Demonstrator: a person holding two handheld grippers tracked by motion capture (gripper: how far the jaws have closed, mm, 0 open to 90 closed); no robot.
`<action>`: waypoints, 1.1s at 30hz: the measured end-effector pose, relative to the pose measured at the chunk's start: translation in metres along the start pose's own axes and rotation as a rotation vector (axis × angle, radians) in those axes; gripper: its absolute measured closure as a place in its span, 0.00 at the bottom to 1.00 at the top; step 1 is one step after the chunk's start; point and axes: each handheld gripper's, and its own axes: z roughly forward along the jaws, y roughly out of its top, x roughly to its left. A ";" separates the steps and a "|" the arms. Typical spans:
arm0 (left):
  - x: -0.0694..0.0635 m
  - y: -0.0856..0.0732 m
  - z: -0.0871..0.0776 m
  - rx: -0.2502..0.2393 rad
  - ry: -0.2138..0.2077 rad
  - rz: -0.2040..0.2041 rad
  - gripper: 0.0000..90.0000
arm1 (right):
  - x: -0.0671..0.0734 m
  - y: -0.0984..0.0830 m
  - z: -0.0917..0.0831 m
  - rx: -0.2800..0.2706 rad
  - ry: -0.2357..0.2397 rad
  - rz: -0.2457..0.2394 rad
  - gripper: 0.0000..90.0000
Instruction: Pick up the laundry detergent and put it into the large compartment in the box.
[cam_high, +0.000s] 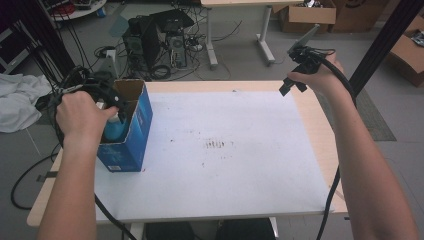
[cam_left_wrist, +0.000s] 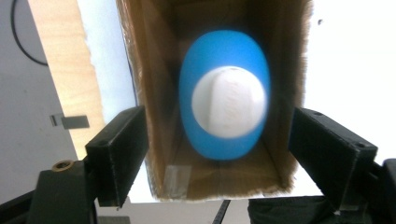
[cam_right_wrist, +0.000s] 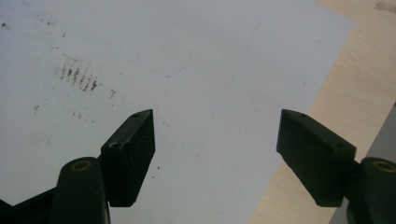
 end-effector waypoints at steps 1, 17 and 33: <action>-0.002 -0.001 -0.004 -0.004 0.001 0.008 0.23 | 0.000 0.000 0.000 -0.002 0.001 -0.001 0.31; -0.073 -0.011 -0.043 -0.100 0.003 0.225 0.18 | 0.005 -0.001 -0.004 0.002 -0.002 0.000 0.31; -0.173 -0.027 -0.023 -0.146 -0.016 0.481 0.17 | 0.006 -0.001 -0.004 0.006 -0.002 -0.003 0.31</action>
